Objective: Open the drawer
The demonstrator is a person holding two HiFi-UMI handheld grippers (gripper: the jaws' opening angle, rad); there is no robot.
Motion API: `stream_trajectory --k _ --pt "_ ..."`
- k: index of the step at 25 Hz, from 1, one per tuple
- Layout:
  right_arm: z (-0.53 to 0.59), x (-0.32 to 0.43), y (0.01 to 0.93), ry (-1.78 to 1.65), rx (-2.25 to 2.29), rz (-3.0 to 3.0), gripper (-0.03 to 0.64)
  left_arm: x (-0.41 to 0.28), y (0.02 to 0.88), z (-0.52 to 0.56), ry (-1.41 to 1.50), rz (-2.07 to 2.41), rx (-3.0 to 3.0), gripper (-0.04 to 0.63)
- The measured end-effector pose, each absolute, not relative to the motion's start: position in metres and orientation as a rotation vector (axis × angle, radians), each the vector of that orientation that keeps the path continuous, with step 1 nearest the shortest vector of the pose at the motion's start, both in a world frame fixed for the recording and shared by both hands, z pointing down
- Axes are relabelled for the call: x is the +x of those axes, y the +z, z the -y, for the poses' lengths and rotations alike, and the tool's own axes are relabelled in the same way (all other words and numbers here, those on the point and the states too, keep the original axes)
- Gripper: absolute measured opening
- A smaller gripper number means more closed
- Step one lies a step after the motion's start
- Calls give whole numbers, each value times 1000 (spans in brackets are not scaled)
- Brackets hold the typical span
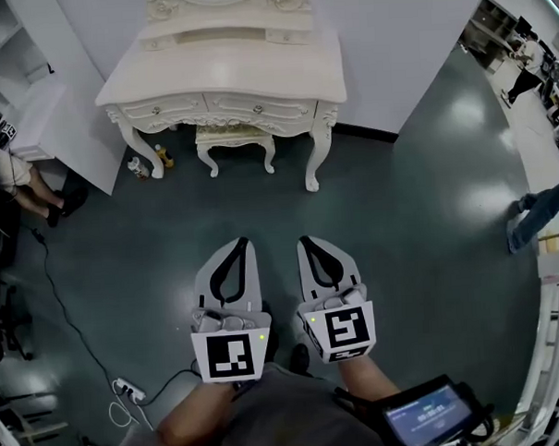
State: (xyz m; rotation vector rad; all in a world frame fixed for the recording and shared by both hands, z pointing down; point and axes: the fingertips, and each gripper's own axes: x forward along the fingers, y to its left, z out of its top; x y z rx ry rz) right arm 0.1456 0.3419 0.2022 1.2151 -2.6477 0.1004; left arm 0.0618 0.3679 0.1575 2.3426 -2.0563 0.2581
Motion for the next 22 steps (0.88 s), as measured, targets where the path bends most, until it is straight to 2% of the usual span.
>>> stream_trajectory --k 12,22 --pt "-259 99 161 -32 1323 2652 14 -2 127 -295 158 2104 2403 15" --pt "-236 87 159 -65 1347 2633 14 -14 127 -267 158 2087 2424 15"
